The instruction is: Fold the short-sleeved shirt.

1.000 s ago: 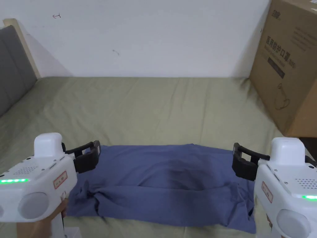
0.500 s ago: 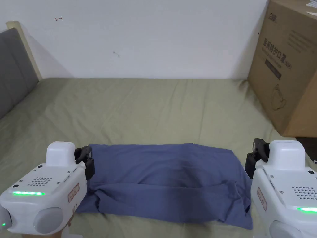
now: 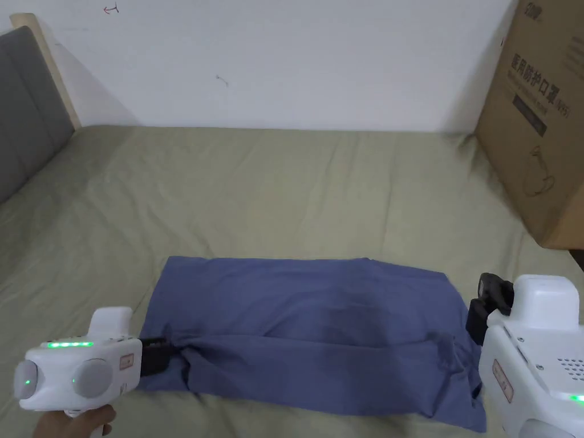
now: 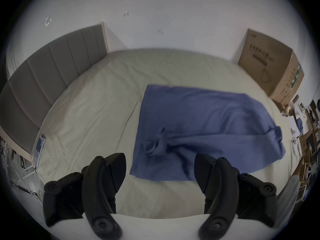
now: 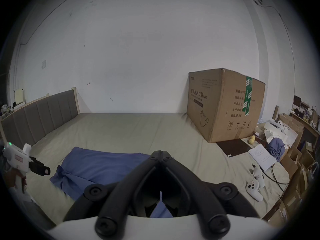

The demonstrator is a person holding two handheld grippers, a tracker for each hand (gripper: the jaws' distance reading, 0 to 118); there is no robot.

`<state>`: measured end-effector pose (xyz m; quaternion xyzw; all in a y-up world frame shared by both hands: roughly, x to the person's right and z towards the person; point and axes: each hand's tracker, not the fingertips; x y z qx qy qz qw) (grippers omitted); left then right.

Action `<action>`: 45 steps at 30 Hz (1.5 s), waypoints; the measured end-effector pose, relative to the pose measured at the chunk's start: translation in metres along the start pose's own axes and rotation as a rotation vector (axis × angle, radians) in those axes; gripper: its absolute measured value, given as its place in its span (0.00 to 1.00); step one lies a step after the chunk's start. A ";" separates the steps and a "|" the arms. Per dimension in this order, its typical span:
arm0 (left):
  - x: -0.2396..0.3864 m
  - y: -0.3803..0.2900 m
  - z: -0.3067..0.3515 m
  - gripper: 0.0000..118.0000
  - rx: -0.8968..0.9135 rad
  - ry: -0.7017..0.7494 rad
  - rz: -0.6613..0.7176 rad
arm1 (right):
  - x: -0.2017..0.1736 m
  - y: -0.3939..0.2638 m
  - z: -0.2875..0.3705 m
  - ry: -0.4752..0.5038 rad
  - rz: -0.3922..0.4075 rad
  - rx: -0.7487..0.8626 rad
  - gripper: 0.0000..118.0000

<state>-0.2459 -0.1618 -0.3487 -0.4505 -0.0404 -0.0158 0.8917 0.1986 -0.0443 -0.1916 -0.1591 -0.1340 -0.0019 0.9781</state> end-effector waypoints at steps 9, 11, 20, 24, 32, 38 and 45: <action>-0.014 -0.006 -0.066 0.80 -0.194 -0.008 0.081 | -0.002 -0.014 -0.020 -0.007 0.014 -0.071 0.00; -0.012 -0.006 -0.072 0.68 -0.220 -0.001 0.087 | 0.001 -0.017 -0.022 -0.012 0.016 -0.085 0.00; -0.006 -0.006 -0.050 0.06 -0.123 -0.050 0.079 | 0.018 -0.030 -0.034 -0.024 -0.017 -0.152 0.00; -0.010 0.003 -0.028 0.06 -0.066 -0.078 0.103 | 0.038 -0.064 -0.064 -0.041 -0.080 -0.354 0.17; -0.012 0.011 -0.013 0.06 -0.027 -0.106 0.099 | 0.050 -0.148 -0.101 -0.050 -0.138 -0.668 0.84; -0.013 0.005 -0.015 0.06 -0.048 -0.107 0.114 | 0.047 -0.170 -0.099 0.018 -0.187 -0.714 0.10; -0.029 -0.004 -0.007 0.06 -0.052 -0.129 0.184 | 0.055 -0.135 -0.068 0.043 -0.218 -0.580 0.05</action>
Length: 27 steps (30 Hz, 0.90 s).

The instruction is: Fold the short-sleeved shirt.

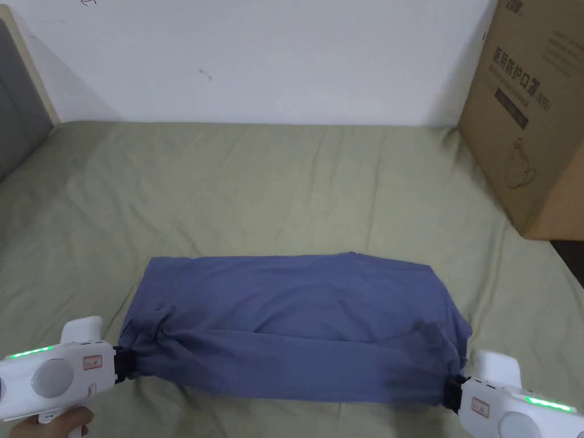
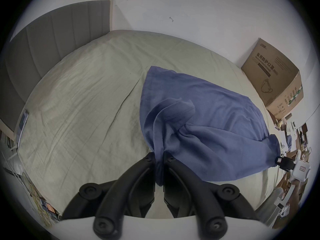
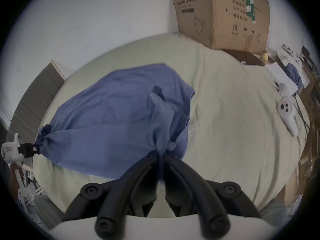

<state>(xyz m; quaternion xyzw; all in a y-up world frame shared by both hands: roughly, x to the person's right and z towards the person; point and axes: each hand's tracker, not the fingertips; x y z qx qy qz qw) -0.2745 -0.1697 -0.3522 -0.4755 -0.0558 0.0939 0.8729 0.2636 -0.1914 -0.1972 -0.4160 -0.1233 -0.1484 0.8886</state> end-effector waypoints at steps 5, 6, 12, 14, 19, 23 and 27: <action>-0.011 -0.014 0.023 0.06 0.005 -0.026 0.026 | 0.011 -0.001 0.028 -0.002 0.013 0.039 0.05; -0.013 -0.019 0.028 0.06 0.000 -0.035 0.026 | 0.014 -0.005 0.034 0.001 0.007 0.038 0.05; -0.028 -0.064 0.044 0.06 -0.061 -0.026 0.012 | 0.025 -0.047 0.048 0.001 -0.010 -0.021 0.05; -0.034 -0.079 0.038 0.06 -0.101 -0.010 0.010 | 0.027 -0.064 0.041 -0.008 -0.020 -0.073 0.05; -0.037 -0.098 0.013 0.06 -0.150 0.027 0.057 | 0.028 -0.088 0.016 -0.035 -0.041 -0.155 0.06; -0.029 -0.093 0.014 0.27 -0.145 0.055 0.076 | 0.022 -0.080 0.027 -0.041 -0.037 -0.126 0.28; -0.012 -0.078 0.046 0.70 -0.081 -0.009 0.131 | 0.010 -0.053 0.059 -0.024 0.010 -0.009 0.87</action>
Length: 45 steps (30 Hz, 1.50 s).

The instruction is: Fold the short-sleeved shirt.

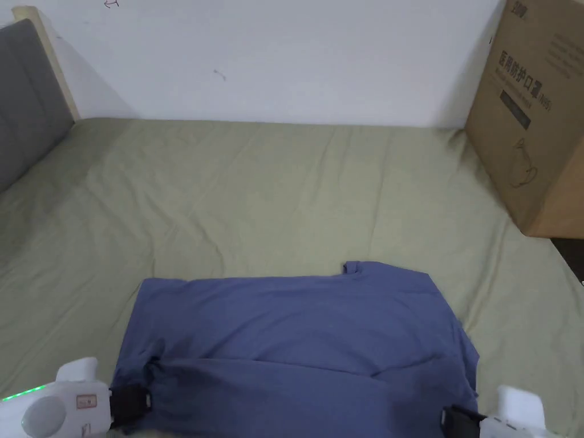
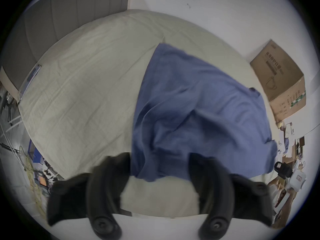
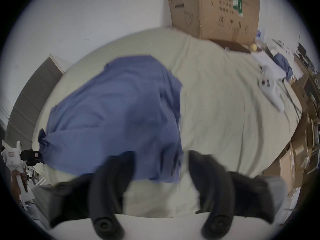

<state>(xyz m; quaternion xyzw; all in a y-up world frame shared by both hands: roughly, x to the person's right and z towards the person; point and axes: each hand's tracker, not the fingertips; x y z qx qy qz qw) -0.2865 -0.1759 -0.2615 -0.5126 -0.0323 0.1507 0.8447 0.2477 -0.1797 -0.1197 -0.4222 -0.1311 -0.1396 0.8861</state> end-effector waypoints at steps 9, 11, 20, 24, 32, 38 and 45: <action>0.092 0.032 0.128 0.72 0.535 -0.126 -0.222 | -0.054 0.087 0.109 0.066 0.131 0.489 0.87; 0.109 0.035 0.144 0.72 0.629 -0.117 -0.241 | -0.066 0.098 0.125 0.061 0.157 0.577 0.87; 0.141 0.022 0.144 0.16 0.838 -0.086 -0.322 | -0.099 0.104 0.142 -0.020 0.237 0.771 0.15; 0.145 0.022 0.137 0.00 0.795 -0.097 -0.370 | -0.101 0.104 0.138 -0.001 0.237 0.776 0.00; 0.141 0.052 0.109 0.00 0.699 -0.039 -0.366 | -0.103 0.117 0.117 0.009 0.239 0.733 0.00; 0.123 0.109 0.048 0.00 0.479 0.013 -0.370 | -0.104 0.134 0.088 0.005 0.248 0.691 0.00; 0.087 0.182 -0.046 0.30 0.207 0.010 -0.209 | -0.103 0.152 0.045 -0.019 0.245 0.625 0.00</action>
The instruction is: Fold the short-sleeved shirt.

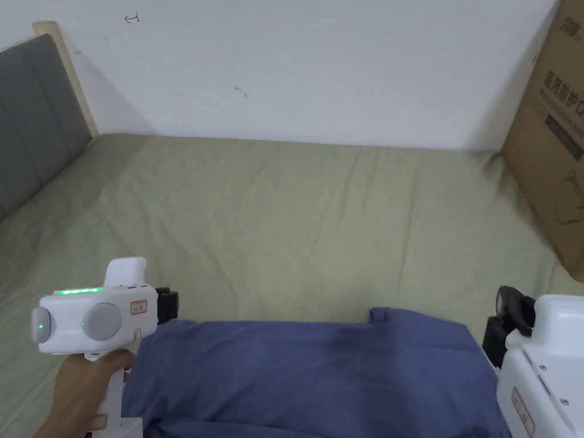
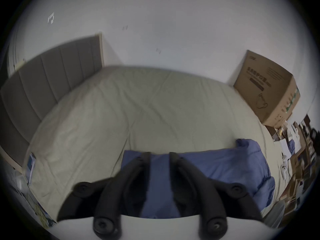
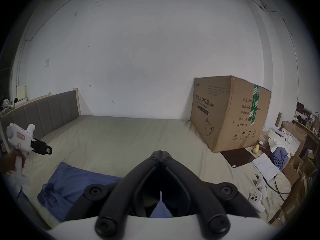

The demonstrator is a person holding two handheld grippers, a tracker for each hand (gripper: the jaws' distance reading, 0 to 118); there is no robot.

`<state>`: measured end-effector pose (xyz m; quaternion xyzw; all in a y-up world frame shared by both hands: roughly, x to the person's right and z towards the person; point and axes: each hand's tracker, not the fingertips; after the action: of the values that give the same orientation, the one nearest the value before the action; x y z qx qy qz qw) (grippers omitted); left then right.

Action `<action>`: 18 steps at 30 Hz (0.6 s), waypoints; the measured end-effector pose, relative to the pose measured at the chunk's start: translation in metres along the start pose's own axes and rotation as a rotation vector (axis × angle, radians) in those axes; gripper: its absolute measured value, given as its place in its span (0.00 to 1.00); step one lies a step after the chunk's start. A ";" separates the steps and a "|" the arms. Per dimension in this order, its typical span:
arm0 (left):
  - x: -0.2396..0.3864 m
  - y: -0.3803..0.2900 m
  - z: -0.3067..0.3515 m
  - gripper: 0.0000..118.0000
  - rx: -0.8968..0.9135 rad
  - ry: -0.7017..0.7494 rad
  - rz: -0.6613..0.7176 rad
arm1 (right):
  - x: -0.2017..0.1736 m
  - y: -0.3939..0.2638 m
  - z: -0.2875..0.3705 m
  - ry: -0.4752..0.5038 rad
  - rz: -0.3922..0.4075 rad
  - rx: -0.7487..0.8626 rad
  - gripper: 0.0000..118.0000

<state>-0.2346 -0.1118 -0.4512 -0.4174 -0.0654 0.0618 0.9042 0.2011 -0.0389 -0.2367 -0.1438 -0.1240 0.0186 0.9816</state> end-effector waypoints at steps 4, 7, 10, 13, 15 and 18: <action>-0.016 0.007 -0.058 0.80 -0.105 0.098 -0.019 | 0.000 -0.009 -0.025 -0.010 0.002 -0.046 0.00; -0.025 0.007 -0.091 0.80 -0.129 0.149 -0.028 | 0.000 -0.015 -0.035 -0.015 0.003 -0.080 0.00; -0.035 0.004 -0.119 0.80 -0.189 0.183 -0.037 | 0.003 -0.024 -0.052 -0.023 0.004 -0.109 0.00; -0.037 0.000 -0.136 0.48 -0.239 0.192 -0.015 | 0.006 -0.030 -0.061 -0.033 0.008 -0.133 0.00; -0.035 -0.005 -0.140 0.18 -0.276 0.107 -0.007 | 0.010 -0.034 -0.068 -0.033 -0.005 -0.153 0.00; -0.025 -0.008 -0.134 0.03 -0.242 0.112 -0.034 | 0.020 -0.037 -0.085 -0.031 -0.033 -0.189 0.00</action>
<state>-0.2361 -0.2212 -0.5328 -0.5249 -0.0289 0.0147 0.8505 0.2415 -0.0965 -0.3000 -0.2333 -0.1427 -0.0072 0.9618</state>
